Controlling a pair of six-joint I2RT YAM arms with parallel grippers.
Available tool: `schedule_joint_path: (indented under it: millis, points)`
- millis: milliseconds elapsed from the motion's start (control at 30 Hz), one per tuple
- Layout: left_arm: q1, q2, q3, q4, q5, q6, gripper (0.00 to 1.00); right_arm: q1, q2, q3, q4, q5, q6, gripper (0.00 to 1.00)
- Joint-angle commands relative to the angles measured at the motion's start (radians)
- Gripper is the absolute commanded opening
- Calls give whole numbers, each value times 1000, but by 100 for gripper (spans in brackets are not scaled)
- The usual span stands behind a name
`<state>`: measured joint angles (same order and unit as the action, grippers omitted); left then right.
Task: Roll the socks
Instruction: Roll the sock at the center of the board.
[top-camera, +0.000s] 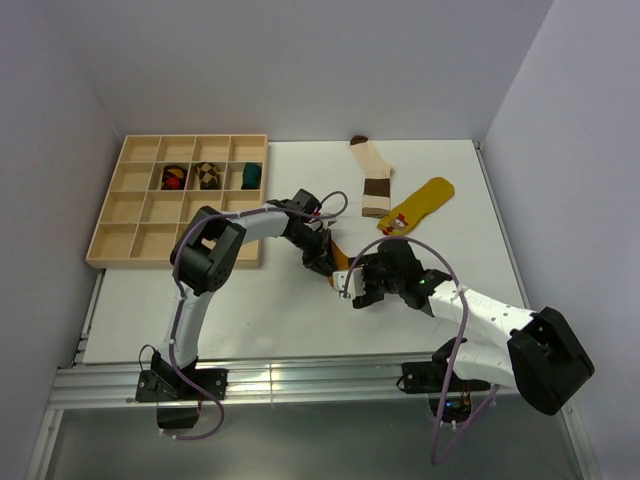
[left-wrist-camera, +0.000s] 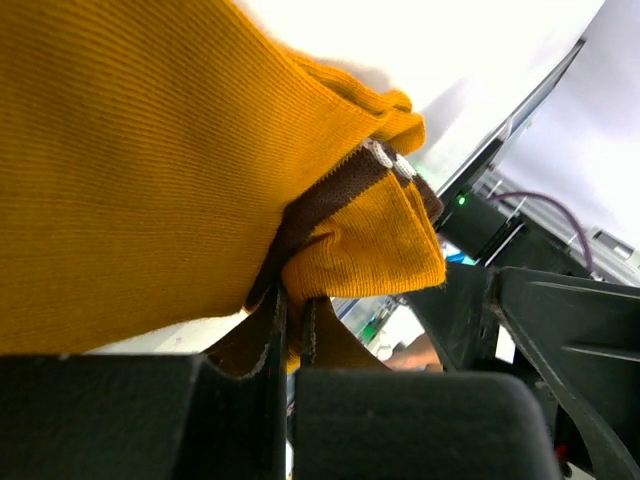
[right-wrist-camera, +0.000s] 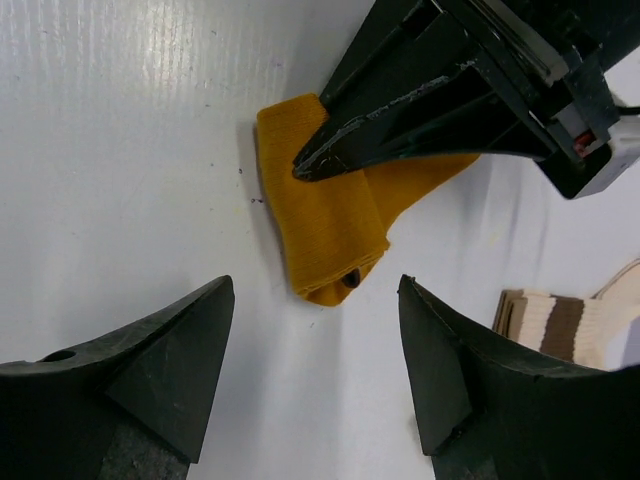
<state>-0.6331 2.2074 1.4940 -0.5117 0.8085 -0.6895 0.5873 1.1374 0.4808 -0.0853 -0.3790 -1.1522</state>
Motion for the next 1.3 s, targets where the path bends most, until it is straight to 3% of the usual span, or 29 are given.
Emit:
schedule_joint_path:
  millis: [0,333,833,1267]
  points:
    - [9,58,32,-151,-54,109,0,40,5,-24,81,52,-89,74]
    - [12,68,6,-166,-34,154,1,176,47,-73,162,149,-145,74]
    - [-4,14,-41,-179,-66,183,0,249,99,-83,220,201,-173,73]
    - [-51,-25,-100,-162,-54,205,1,264,188,-65,259,235,-188,62]
